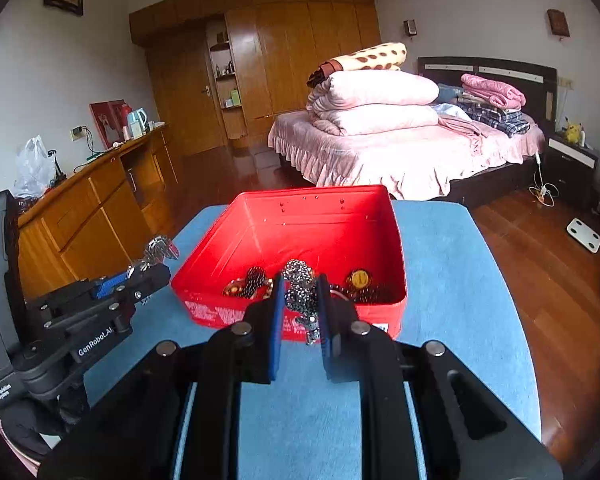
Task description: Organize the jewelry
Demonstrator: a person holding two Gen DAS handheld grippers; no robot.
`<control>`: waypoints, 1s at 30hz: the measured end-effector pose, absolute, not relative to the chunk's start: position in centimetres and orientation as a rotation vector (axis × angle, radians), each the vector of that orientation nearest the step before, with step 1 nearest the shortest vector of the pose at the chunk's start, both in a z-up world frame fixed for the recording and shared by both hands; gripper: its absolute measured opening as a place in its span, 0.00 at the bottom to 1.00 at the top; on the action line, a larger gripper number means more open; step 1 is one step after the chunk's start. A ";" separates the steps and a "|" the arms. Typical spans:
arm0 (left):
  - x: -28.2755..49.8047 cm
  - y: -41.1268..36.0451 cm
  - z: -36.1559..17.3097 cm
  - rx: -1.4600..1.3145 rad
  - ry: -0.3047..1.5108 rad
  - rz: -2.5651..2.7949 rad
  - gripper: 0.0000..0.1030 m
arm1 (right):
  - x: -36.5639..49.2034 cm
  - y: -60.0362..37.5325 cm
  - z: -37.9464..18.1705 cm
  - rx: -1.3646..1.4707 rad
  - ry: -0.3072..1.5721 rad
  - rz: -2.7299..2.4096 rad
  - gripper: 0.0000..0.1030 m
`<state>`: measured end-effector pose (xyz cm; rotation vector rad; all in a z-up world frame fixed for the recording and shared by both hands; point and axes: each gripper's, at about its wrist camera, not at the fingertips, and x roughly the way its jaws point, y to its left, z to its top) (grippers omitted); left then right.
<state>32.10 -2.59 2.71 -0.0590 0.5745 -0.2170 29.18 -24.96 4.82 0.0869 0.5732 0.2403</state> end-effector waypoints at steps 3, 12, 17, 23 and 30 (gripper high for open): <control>33.8 -2.9 2.4 -0.064 0.575 -0.204 0.20 | 31.0 -25.4 4.9 0.094 0.566 0.214 0.14; 37.3 -3.9 1.9 -0.053 0.545 -0.172 0.20 | 35.1 -25.8 3.8 0.107 0.571 0.190 0.14; 38.1 -3.7 1.4 -0.072 0.548 -0.170 0.20 | 36.5 -25.0 2.8 0.091 0.586 0.188 0.14; 38.5 -4.0 0.9 -0.068 0.561 -0.155 0.31 | 36.9 -24.1 2.2 0.058 0.596 0.175 0.28; 36.6 -4.4 2.5 -0.019 0.466 -0.137 0.64 | 35.8 -24.1 3.0 0.027 0.554 0.139 0.53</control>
